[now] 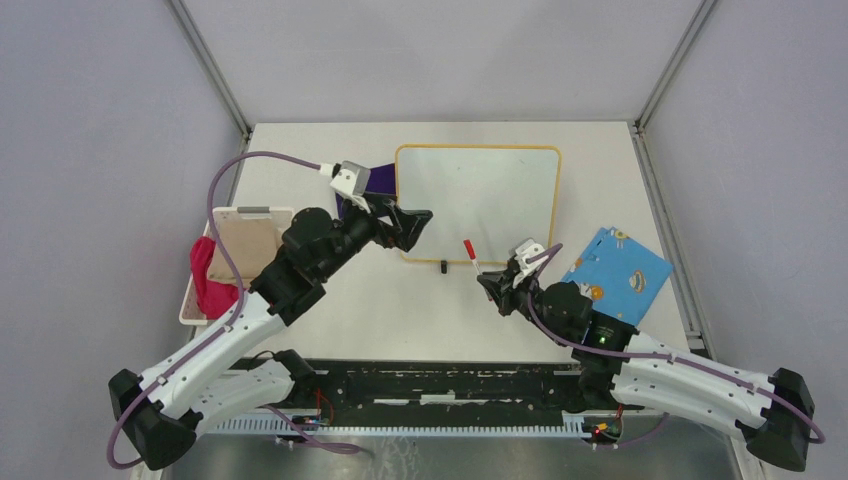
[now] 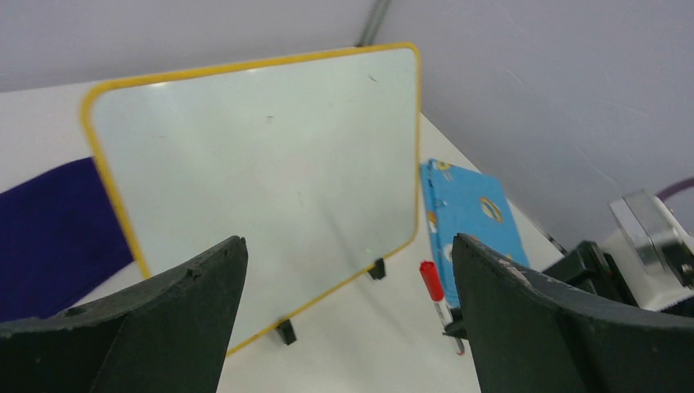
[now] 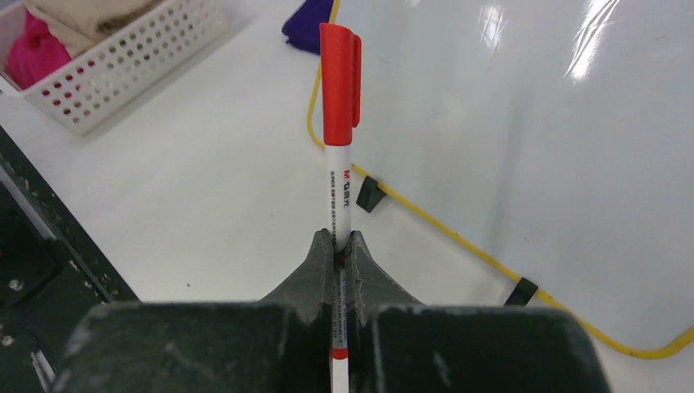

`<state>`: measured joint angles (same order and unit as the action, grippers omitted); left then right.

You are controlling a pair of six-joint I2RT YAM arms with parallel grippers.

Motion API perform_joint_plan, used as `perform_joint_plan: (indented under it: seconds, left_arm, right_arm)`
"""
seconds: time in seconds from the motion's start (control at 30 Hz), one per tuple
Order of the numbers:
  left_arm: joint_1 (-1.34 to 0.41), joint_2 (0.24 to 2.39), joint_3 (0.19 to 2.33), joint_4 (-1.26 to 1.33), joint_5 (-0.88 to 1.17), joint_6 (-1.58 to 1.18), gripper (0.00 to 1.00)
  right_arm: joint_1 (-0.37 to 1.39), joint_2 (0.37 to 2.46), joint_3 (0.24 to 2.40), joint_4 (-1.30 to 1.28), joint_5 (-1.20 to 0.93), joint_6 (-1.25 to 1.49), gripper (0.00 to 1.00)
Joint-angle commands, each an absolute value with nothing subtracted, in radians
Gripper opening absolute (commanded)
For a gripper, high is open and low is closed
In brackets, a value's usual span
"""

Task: Write a sentence on the whiteboard
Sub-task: Open the whiteboard marker at the center of the board.

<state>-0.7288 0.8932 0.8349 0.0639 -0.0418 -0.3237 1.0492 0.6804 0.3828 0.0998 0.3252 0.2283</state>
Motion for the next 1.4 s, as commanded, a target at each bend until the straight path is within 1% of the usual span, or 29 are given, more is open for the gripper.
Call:
perform_joint_plan:
  seconds: [0.0,0.17,0.3,0.6,0.77,0.97,1.17,1.23,1.3,1.37]
  left_arm:
    - [-0.733,0.962,0.941,0.146,0.254,-0.447,0.99]
    - [-0.733,1.025,0.942,0.236,0.421,-0.564,0.98]
    - [-0.74,1.093,0.953,0.287,0.527,-0.623,0.93]
    - [-0.772,1.184,1.002,0.262,0.545,-0.609,0.82]
    - [-0.78,1.202,1.009,0.256,0.536,-0.605,0.74]
    - [-0.787,1.218,1.014,0.245,0.534,-0.591,0.62]
    - [-0.796,1.225,1.01,0.239,0.538,-0.575,0.54]
    - [-0.796,1.225,1.008,0.233,0.538,-0.569,0.48]
    - [-0.797,1.223,1.006,0.227,0.537,-0.564,0.38]
    - [-0.798,1.216,1.003,0.225,0.534,-0.558,0.31]
  right_arm:
    - [1.049,0.605,0.361,0.281,0.356,0.207,0.0]
    - [1.049,0.578,0.362,0.354,0.314,0.21,0.0]
    - [1.05,0.586,0.382,0.375,0.283,0.216,0.0]
    - [1.05,0.582,0.398,0.397,0.234,0.221,0.0]
    - [1.049,0.578,0.407,0.382,0.226,0.215,0.0]
    - [1.049,0.577,0.406,0.371,0.229,0.212,0.0]
    - [1.05,0.581,0.413,0.373,0.228,0.212,0.0]
    - [1.05,0.583,0.414,0.373,0.226,0.215,0.0]
    - [1.049,0.584,0.413,0.373,0.225,0.217,0.0]
    - [1.049,0.583,0.413,0.373,0.224,0.215,0.0]
